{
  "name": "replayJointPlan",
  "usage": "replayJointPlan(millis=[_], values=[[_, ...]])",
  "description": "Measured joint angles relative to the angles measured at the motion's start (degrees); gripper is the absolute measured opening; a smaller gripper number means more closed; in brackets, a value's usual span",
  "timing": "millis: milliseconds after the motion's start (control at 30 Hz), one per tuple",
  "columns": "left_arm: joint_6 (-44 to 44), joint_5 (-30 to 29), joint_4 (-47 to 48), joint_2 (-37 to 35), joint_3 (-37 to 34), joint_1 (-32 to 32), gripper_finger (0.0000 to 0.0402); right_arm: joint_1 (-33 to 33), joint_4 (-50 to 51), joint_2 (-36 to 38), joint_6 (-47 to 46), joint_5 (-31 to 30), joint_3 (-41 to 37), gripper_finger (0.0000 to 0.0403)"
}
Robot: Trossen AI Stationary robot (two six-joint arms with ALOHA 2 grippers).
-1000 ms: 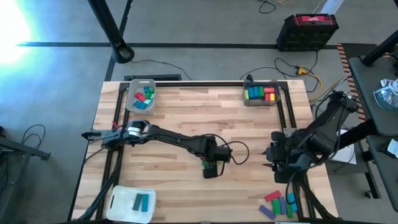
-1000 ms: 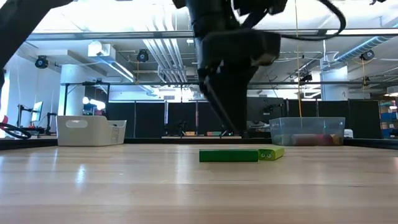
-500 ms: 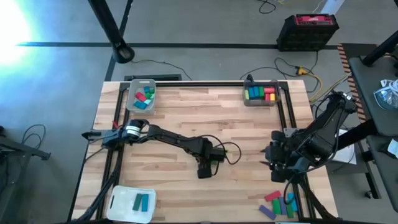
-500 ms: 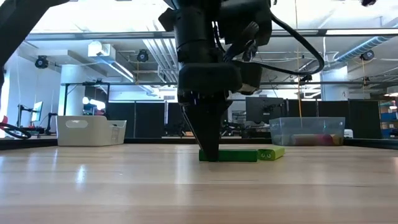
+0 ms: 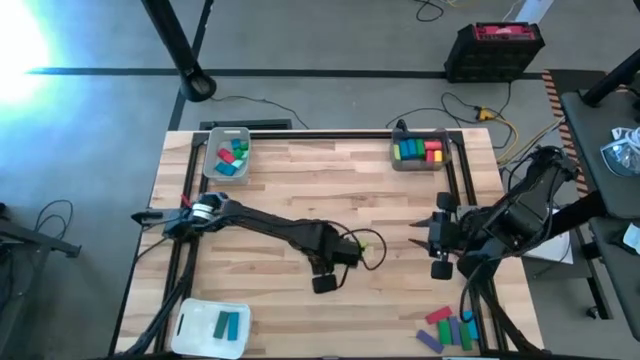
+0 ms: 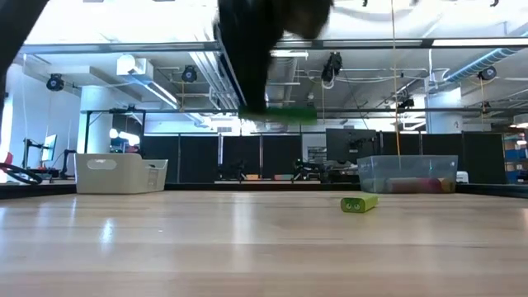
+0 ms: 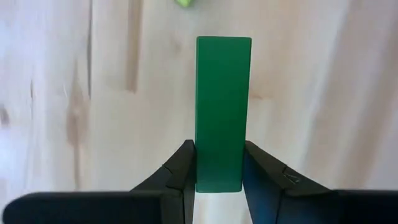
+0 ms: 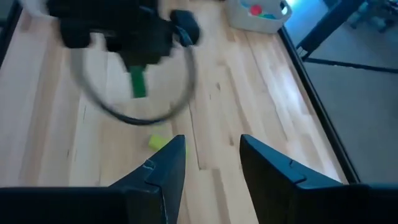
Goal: Sort blocks
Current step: Put the top green rectangular block into the white bin
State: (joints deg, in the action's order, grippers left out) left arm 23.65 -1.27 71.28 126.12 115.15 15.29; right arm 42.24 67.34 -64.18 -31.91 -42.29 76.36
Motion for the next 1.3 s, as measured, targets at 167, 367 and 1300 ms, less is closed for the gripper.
replayJointPlan(millis=[167, 367, 1300], values=[[12.65, -1.09, 5.85, -5.1, 1.4, 5.46, 0.0079, -3.56, -7.36, -0.07, 0.68, -5.17, -0.58, 0.0168], [35.47, -5.83, 7.73, -15.06, -3.22, 12.66, 0.0079, -7.26, -12.97, -0.1, 4.96, -6.97, -0.62, 0.0195], [109.64, 19.17, -4.26, -28.95, -30.2, 41.08, 0.0079, -12.83, -16.85, -10.2, 3.0, 1.59, 1.91, 0.0192]])
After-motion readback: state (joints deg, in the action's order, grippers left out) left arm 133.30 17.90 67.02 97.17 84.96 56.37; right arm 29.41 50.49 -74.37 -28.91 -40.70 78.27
